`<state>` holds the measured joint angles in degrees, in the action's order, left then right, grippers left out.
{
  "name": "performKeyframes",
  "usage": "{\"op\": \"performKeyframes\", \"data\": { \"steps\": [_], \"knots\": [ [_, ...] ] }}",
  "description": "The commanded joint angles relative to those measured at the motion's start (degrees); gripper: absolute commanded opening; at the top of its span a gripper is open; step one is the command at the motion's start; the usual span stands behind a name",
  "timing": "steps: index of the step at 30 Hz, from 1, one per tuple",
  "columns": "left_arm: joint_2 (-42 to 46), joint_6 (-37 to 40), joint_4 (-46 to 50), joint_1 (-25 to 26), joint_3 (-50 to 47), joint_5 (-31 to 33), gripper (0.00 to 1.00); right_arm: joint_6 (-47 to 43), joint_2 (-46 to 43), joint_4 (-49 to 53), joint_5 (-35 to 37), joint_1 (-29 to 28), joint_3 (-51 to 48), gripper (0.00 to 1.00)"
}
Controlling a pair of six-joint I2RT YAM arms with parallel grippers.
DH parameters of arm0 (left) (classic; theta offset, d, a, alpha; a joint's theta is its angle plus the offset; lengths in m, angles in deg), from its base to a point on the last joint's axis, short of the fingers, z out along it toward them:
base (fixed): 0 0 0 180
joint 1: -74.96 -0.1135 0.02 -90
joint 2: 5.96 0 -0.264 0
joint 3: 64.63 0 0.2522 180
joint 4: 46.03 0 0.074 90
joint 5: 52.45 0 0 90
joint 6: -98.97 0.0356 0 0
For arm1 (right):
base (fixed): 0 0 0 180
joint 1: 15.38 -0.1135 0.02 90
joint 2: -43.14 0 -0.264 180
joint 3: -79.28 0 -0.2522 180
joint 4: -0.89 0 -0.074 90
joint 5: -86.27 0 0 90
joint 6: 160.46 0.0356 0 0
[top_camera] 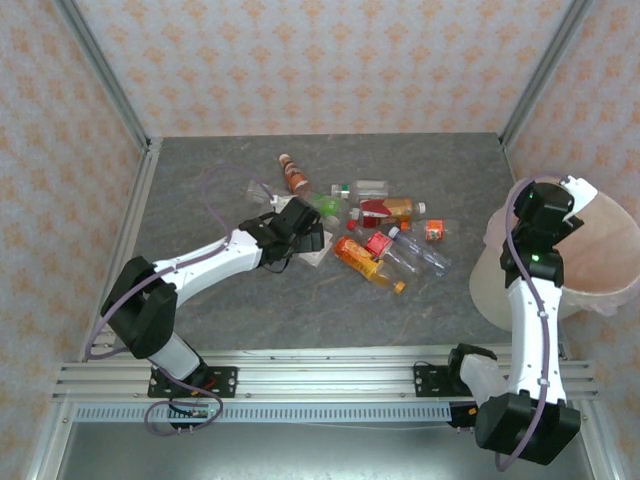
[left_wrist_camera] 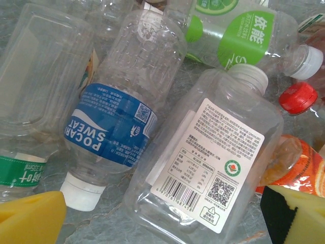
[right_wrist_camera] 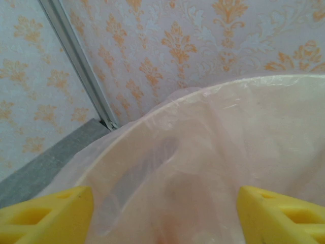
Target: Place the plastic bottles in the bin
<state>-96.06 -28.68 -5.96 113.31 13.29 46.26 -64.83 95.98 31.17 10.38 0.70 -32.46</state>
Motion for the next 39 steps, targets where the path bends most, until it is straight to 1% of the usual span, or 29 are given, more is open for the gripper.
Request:
{"op": "performKeyframes", "data": {
  "steps": [1, 4, 7, 8, 9, 11, 13, 14, 15, 17, 19, 22, 27, 32, 35, 39],
  "knots": [
    [3.73, -1.36, 4.35, -1.2, 1.77, 3.99, 1.0, 1.94, -1.7, 7.67, 0.34, 0.03, 3.86, 0.78],
    [4.66, -1.4, 6.77, -2.51, 1.69, 5.79, 1.0, 3.07, -2.68, 9.75, -1.32, 0.04, 5.31, 0.83],
    [5.03, -0.55, 9.37, -5.27, 1.82, 6.04, 1.0, 5.06, -3.5, 12.3, -2.57, 0.07, 7.44, 0.88],
    [4.86, 0.27, 10.54, -6.43, 1.98, 5.99, 1.0, 5.61, -3.82, 13.17, -3.57, 0.01, 8.29, 0.97],
    [4.7, 0.83, 11.7, -7.55, 2.1, 6.2, 1.0, 6.11, -4.11, 13.87, -4.56, 0.01, 9.01, 0.99],
    [3.97, 2.97, 13.88, -10.51, 2.54, 5.39, 1.0, 7.07, -5.03, 14.96, -7.16, 0.01, 10.23, 0.99],
    [2.83, 5.7, 14.29, -13.73, 2.4, 2.48, 1.0, 7.6, -6.07, 15.8, -10.07, 0.08, 10.97, 0.99],
    [1.92, 6.69, 13.69, -15.48, 2.29, -0.02, 1.0, 7.83, -6.81, 15.71, -12.27, 0.01, 10.93, 0.99],
    [0.97, 9.23, 13.13, -17.02, 2.43, -2.66, 1.0, 8.28, -7.57, 15.25, -14.62, 0.09, 10.62, 0.99],
    [-2.21, 13.4, 11.42, -19.44, 3.42, -8.89, 0.98, 9.2, -9.22, 12.25, -21.2, 0.01, 8.91, 0.99],
    [-5.12, 18.33, 9.92, -19.89, 4.75, -12.28, 0.95, 10.43, -10.44, 8.33, -26.42, 0.07, 6.84, 0.99],
    [-8.42, 22.41, 7.89, -20.79, 6.8, -13.81, 0.94, 12.11, -11.09, 5.23, -29.94, 0.04, 5.84, 0.99],
    [-12.42, 23.83, 5.76, -24.67, 9.75, -20.12, 0.91, 10.63, -11.09, 6.8, -32.7, -0.07, 7.33, 0.99],
    [-15.73, 27.23, 7.6, -25.07, 12.22, -22.0, 0.86, 6.32, -11.2, 9.75, -35.04, -0.06, 8.85, 0.99],
    [-16.54, 27.87, 7.03, -25.16, 11.91, -23.8, 0.84, 5.46, -11.05, 9.19, -39.14, -0.08, 9.08, 0.99],
    [-16.04, 28.84, 5.35, -25.17, 9.49, -23.92, 0.83, 5.76, -10.83, 7.78, -46.13, -0.53, 9.49, 0.99]
  ]
}}
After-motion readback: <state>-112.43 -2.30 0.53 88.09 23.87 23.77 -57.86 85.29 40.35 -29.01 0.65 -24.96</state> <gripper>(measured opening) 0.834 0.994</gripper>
